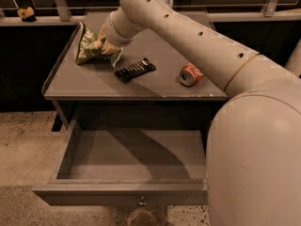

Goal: Pick green jalapeno chip bag from top drawer and place on counter

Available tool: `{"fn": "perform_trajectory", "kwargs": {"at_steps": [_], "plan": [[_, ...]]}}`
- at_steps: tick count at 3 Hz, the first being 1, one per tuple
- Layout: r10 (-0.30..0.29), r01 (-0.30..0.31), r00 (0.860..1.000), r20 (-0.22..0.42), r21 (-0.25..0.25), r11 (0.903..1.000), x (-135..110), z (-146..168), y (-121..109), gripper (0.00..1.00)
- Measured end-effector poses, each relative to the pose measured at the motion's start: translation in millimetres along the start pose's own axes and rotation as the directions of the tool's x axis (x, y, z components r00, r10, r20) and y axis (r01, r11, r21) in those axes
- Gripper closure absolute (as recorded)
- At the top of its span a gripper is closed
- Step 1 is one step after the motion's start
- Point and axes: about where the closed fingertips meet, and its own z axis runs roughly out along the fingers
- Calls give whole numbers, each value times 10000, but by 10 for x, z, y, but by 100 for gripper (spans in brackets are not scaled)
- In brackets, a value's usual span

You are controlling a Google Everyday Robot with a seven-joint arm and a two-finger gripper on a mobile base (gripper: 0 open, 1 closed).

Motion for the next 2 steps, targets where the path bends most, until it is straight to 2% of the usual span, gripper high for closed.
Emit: {"fn": "perform_trajectory", "kwargs": {"at_steps": [2], "plan": [[0,0,10000,0,-1,10000,0,1,0,15]]}}
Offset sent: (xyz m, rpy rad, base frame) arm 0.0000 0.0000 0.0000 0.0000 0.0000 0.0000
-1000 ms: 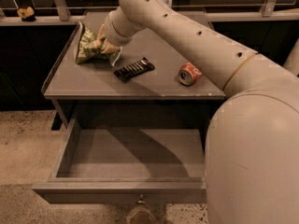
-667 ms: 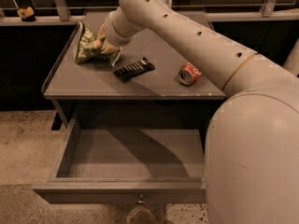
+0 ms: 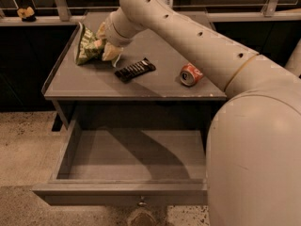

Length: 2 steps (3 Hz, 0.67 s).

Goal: Pick green jalapeno chip bag from top drawer and place on counter

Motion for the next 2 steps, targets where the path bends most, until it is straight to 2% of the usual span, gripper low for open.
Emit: {"fn": "perform_trajectory", "kwargs": {"at_steps": [1,2], "plan": [[0,0,10000,1,-2,10000,0,1,1,0],[0,0,10000,1,-2,10000,0,1,1,0]]}}
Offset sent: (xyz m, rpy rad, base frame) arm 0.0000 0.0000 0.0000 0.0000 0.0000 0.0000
